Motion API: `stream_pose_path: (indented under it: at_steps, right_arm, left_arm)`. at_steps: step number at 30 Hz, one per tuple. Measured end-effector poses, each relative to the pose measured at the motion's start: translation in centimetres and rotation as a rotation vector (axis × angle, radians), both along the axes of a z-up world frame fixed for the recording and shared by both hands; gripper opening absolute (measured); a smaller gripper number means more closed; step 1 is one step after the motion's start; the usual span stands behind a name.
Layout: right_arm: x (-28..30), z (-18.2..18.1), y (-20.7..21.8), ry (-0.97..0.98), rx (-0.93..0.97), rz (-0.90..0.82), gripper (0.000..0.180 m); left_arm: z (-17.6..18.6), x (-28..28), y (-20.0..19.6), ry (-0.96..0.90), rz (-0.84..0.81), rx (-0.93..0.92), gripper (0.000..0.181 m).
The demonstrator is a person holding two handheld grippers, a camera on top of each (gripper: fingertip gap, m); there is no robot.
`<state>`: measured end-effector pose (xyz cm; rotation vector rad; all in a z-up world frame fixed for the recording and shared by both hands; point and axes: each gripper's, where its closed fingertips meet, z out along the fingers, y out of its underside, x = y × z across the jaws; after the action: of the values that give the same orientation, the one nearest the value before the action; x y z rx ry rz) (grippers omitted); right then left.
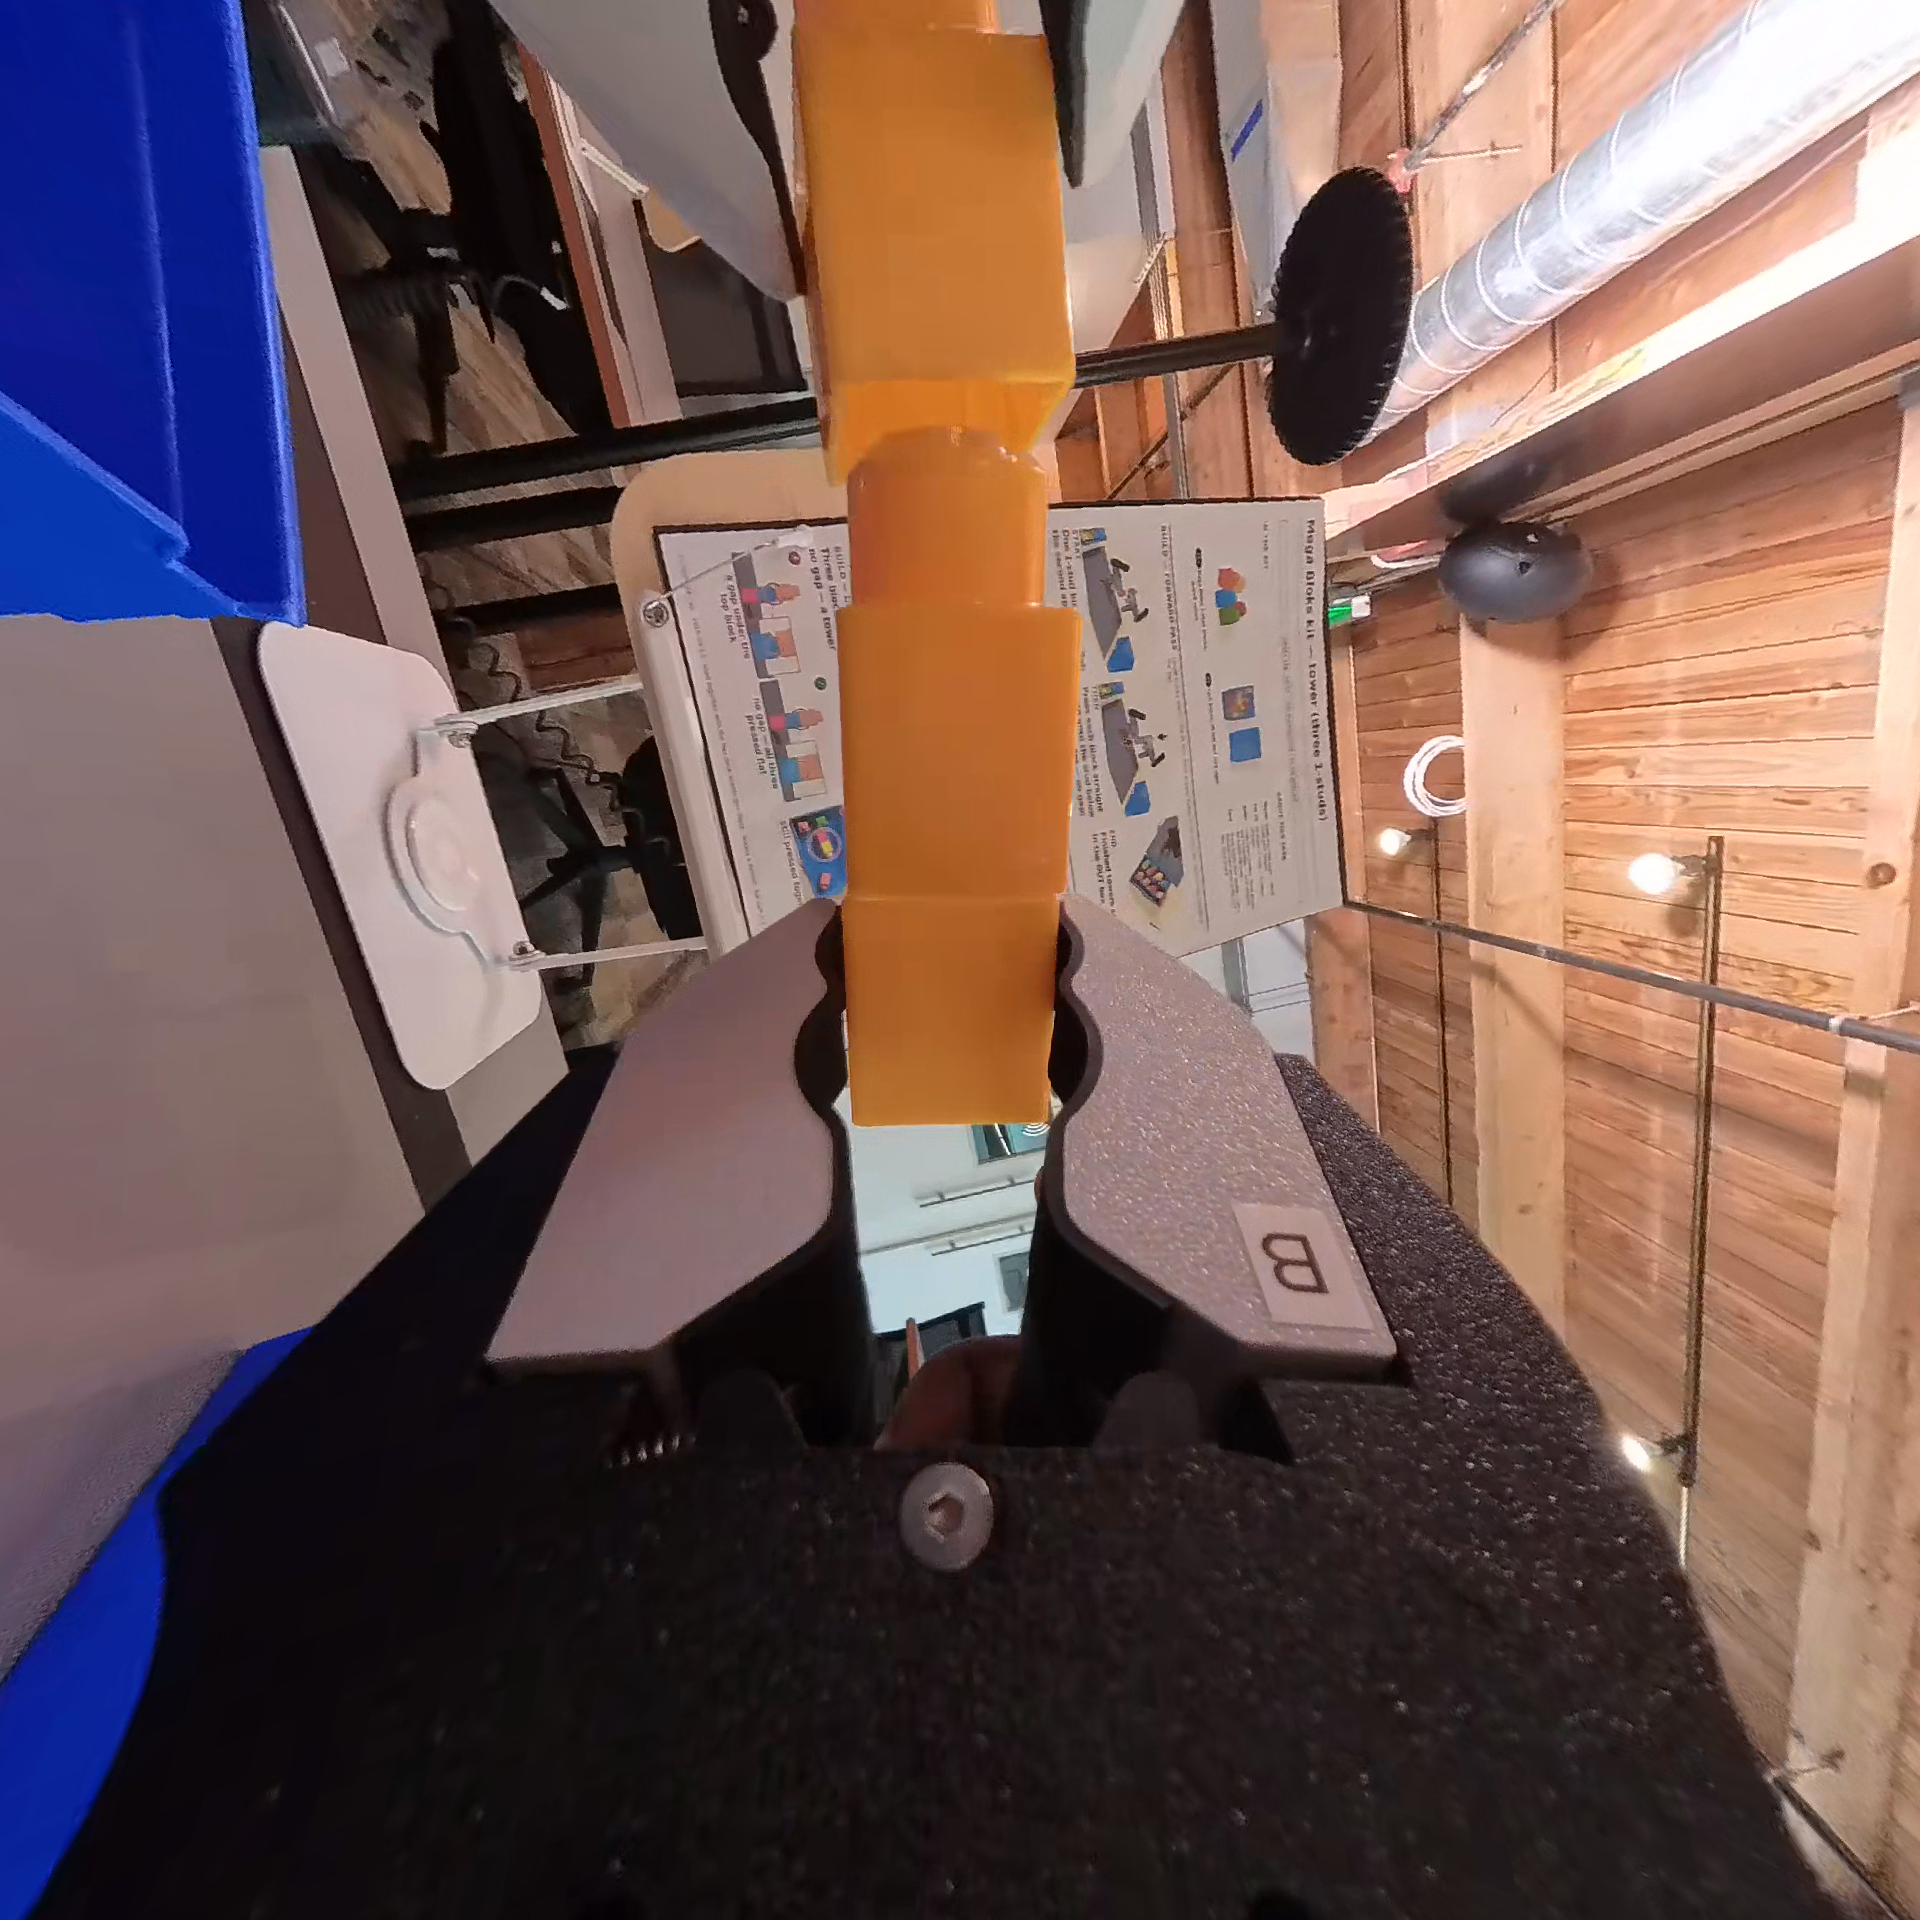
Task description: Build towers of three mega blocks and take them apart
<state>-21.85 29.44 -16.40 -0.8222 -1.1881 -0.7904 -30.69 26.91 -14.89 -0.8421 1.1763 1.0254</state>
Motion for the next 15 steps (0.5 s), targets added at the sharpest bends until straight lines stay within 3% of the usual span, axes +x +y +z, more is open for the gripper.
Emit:
stream_pose_path:
  at_steps: [15]
  right_arm:
    - [-0.5,-0.9,0.4,-0.037,-0.027,-0.059,0.036]
  left_arm:
    - [-1.3,1.1,-0.3,0.037,0.040,-0.156,0.037]
